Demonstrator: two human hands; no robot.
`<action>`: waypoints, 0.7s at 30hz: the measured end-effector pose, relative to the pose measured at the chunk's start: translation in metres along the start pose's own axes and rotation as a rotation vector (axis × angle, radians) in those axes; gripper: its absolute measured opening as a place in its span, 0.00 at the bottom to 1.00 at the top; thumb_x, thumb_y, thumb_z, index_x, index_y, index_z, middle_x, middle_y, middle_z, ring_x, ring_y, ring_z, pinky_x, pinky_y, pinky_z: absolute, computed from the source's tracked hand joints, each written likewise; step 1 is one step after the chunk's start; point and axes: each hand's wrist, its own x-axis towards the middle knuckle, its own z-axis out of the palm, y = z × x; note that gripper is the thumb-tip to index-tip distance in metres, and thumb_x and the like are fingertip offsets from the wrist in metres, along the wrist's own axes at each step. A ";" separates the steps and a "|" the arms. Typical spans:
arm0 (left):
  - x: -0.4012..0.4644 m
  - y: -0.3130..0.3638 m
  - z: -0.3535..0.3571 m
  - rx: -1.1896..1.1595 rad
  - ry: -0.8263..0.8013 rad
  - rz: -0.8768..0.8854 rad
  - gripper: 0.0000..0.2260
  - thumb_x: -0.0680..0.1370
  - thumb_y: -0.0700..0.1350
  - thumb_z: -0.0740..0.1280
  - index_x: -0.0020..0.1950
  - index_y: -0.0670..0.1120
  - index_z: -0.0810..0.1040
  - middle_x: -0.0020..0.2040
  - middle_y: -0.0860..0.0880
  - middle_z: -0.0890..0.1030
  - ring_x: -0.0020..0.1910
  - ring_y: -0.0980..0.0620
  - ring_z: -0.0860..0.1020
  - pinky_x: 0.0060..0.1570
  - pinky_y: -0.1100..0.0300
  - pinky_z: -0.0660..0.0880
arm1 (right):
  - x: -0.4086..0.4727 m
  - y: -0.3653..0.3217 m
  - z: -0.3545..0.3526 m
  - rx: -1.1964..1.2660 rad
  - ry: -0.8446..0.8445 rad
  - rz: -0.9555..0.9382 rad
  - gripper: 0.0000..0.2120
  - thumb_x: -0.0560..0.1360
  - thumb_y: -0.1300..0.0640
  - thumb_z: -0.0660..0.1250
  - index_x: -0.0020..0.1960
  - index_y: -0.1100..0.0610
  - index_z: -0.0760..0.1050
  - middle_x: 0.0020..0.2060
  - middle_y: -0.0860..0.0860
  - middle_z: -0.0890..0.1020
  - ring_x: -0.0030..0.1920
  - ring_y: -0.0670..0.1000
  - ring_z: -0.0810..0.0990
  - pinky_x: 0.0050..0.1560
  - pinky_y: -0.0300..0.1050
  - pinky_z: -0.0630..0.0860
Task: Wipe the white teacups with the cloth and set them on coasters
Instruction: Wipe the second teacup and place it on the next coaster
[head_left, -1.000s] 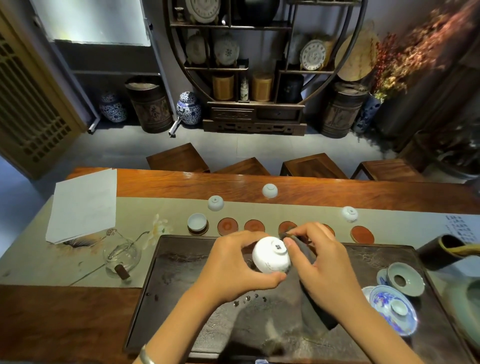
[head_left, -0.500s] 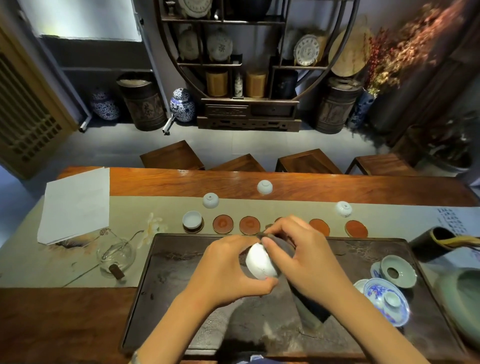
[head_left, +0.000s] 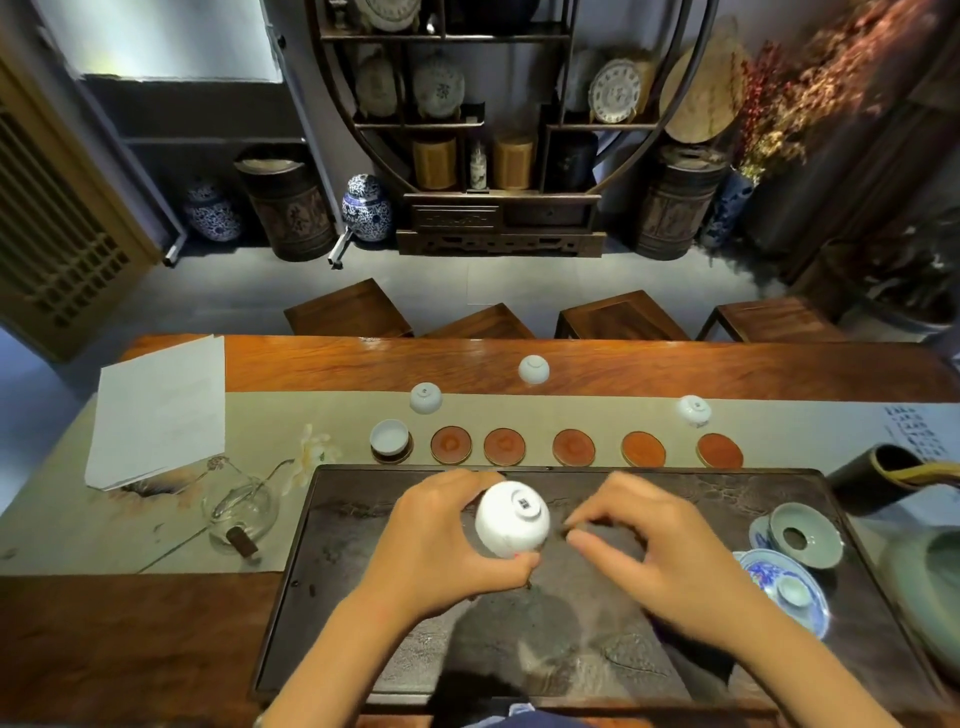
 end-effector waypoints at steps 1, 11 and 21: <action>0.001 0.001 -0.003 -0.015 -0.011 0.028 0.24 0.61 0.59 0.76 0.55 0.56 0.80 0.48 0.61 0.81 0.50 0.61 0.78 0.50 0.65 0.74 | 0.002 0.003 -0.005 0.033 0.094 0.045 0.04 0.72 0.56 0.70 0.45 0.49 0.81 0.39 0.42 0.79 0.43 0.45 0.78 0.44 0.39 0.73; 0.001 0.014 0.000 -0.246 0.043 0.138 0.24 0.63 0.52 0.79 0.57 0.55 0.80 0.52 0.59 0.83 0.54 0.57 0.80 0.52 0.63 0.76 | 0.031 -0.001 0.000 0.349 0.085 0.177 0.04 0.74 0.60 0.69 0.43 0.52 0.81 0.42 0.48 0.83 0.45 0.44 0.81 0.48 0.40 0.76; 0.009 0.019 -0.012 -0.272 0.041 0.107 0.23 0.62 0.53 0.77 0.57 0.57 0.80 0.52 0.58 0.83 0.54 0.58 0.80 0.53 0.69 0.73 | 0.017 -0.004 0.004 0.489 0.281 0.220 0.07 0.73 0.64 0.69 0.40 0.53 0.80 0.36 0.43 0.84 0.36 0.37 0.80 0.39 0.27 0.72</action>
